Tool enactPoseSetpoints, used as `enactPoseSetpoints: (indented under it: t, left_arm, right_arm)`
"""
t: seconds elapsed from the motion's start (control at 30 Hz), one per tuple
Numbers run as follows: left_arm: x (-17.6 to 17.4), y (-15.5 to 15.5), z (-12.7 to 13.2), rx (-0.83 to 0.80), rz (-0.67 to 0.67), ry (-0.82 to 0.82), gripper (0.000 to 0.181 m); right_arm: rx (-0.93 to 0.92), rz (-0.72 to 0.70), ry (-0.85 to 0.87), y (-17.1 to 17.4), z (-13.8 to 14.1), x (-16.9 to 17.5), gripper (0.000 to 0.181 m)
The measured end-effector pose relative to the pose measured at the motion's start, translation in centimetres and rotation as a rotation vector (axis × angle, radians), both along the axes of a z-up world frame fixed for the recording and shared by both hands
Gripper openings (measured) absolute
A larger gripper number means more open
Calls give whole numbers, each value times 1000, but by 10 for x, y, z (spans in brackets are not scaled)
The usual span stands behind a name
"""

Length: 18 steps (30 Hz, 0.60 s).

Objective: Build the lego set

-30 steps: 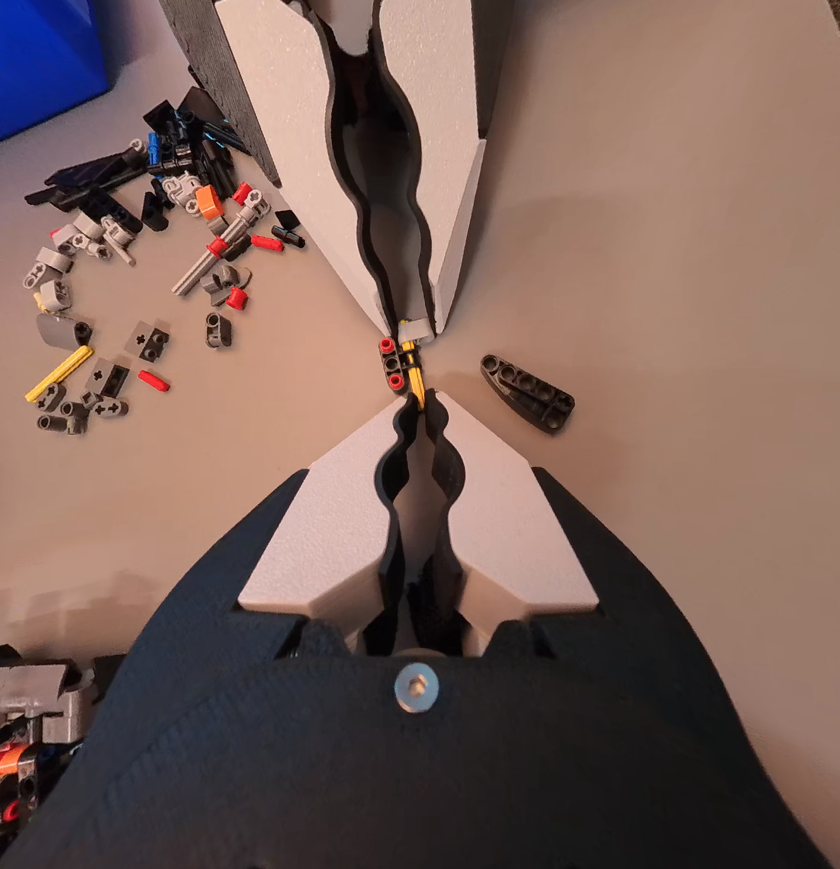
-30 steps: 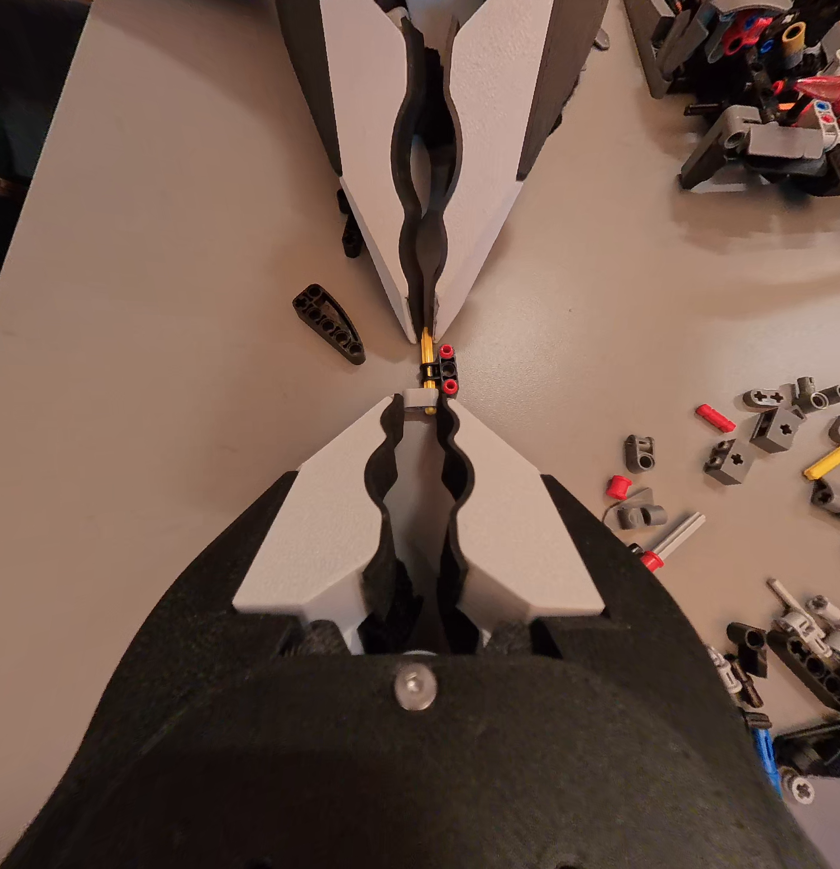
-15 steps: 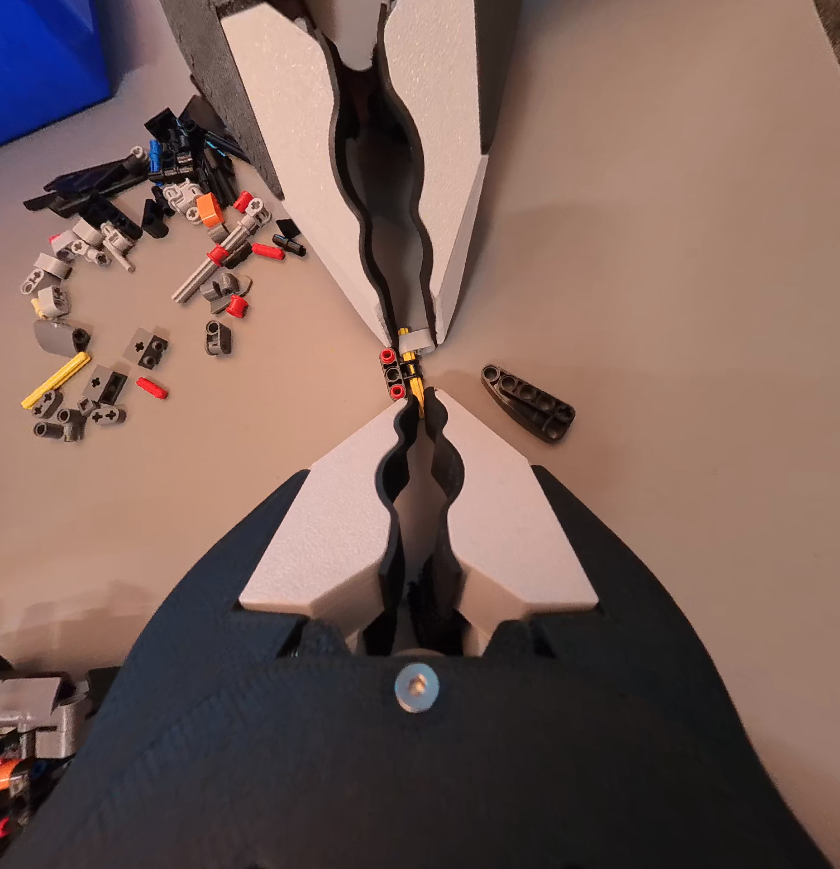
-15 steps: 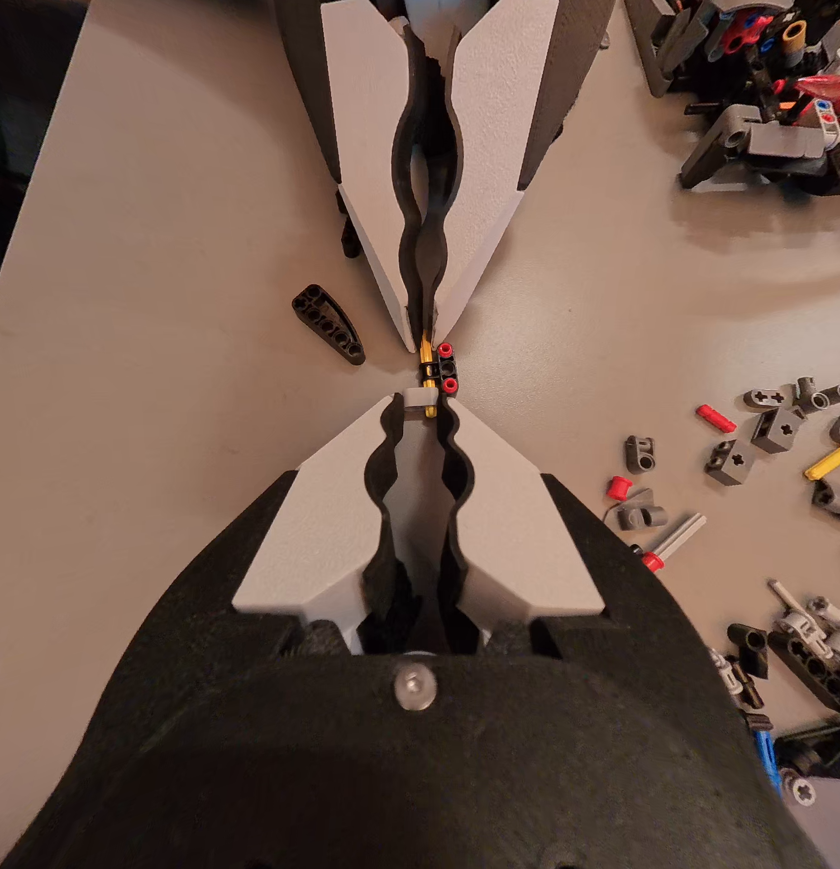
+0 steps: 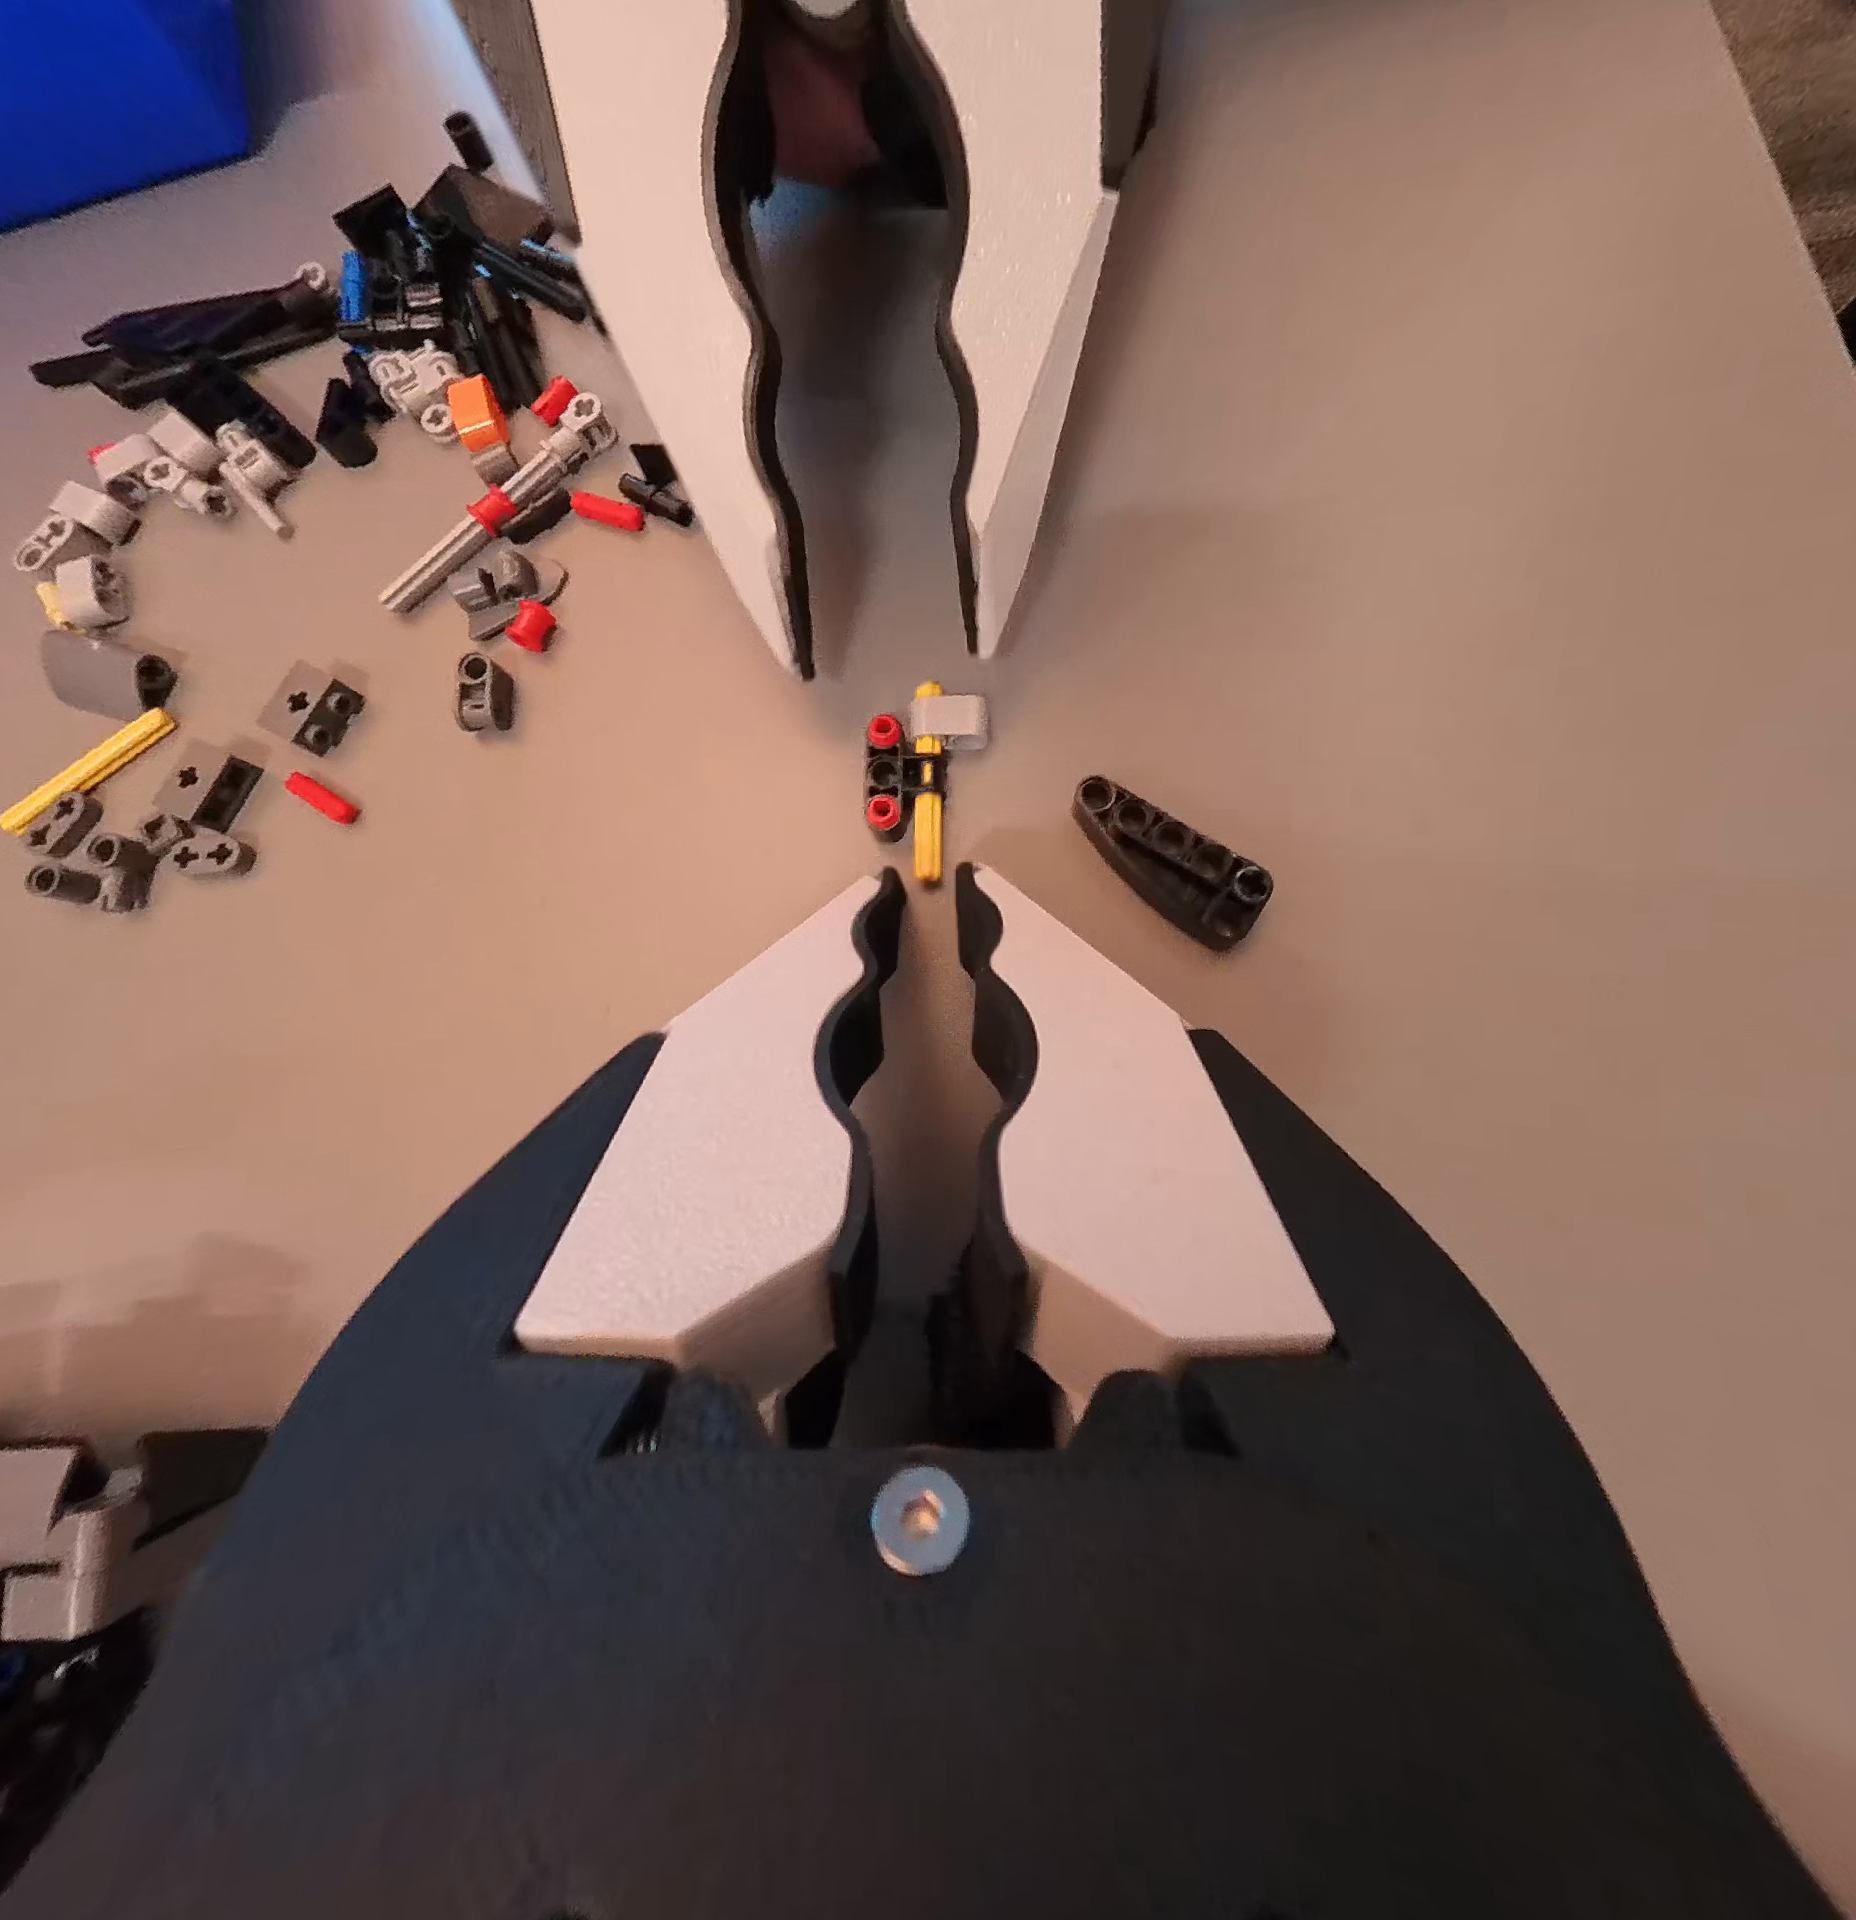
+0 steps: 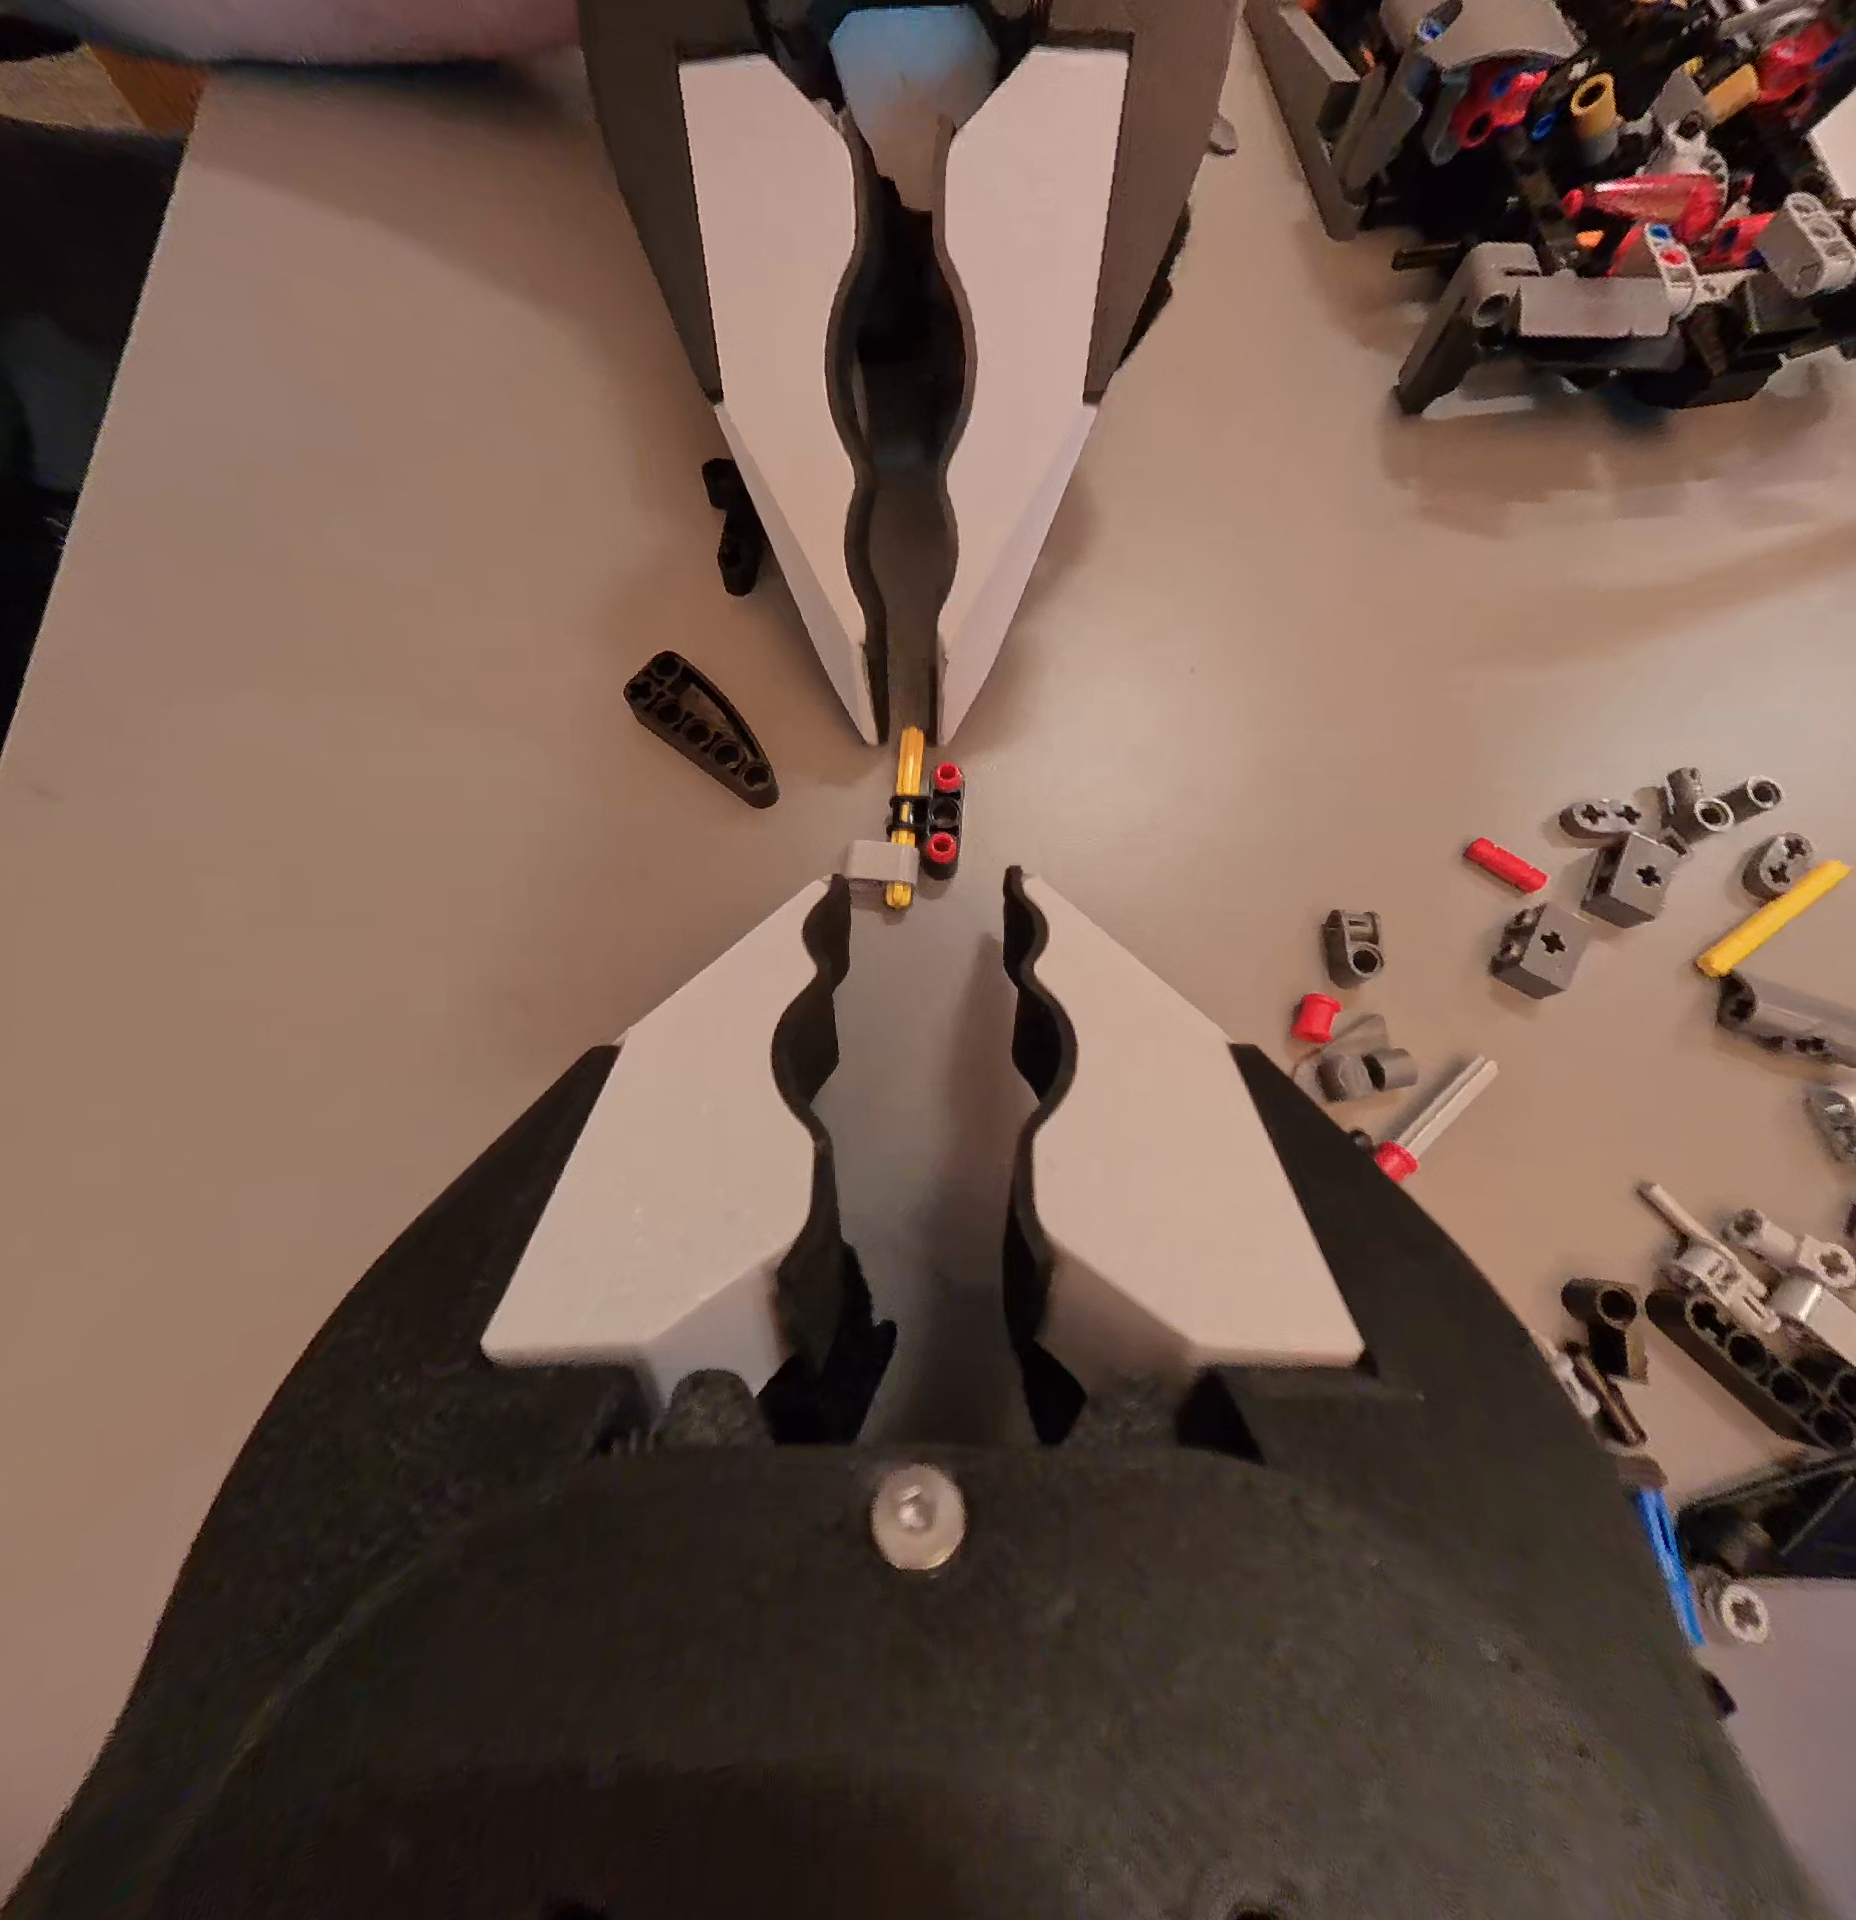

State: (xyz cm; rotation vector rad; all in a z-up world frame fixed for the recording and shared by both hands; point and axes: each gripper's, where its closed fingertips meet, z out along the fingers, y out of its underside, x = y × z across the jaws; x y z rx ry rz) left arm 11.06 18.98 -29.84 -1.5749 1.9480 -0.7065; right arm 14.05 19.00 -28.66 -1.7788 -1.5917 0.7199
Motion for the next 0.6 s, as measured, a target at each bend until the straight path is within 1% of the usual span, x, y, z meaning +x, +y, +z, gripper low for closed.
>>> enactPoseSetpoints:
  t: [0.07, 0.17, 0.23, 0.27, 0.37, 0.47, 0.53, 0.6]
  left_arm:
    - [-2, 4, 3, 18, 14, -6, 10]
    - [-3, 2, 4, 17, 10, -1, 11]
    - [-1, -2, -1, 11, -6, 12, 7]
    - [-1, -4, -1, 1, -12, 13, 8]
    - [-1, -5, -1, 8, -15, 23, 5]
    - [1, -8, -1, 19, -26, 25, 4]
    - [7, -27, 3, -57, -95, -14, 0]
    - [8, -26, 0, -14, -96, 7, 0]
  right_arm:
    - [-11, -28, -16, 0, 2, 8, 27]
    - [-51, -52, -41, -12, 7, 14, 25]
    - [-52, -71, -112, -16, 1, 15, 23]
    - [-55, -85, -147, -16, -3, 14, 22]
    - [-65, -98, -158, -14, -11, 4, 15]
    - [-21, -142, -174, -2, -11, 1, 7]
    - [-26, -126, -153, 2, -11, -10, 6]
    - [-20, -120, -158, 6, -11, -16, 11]
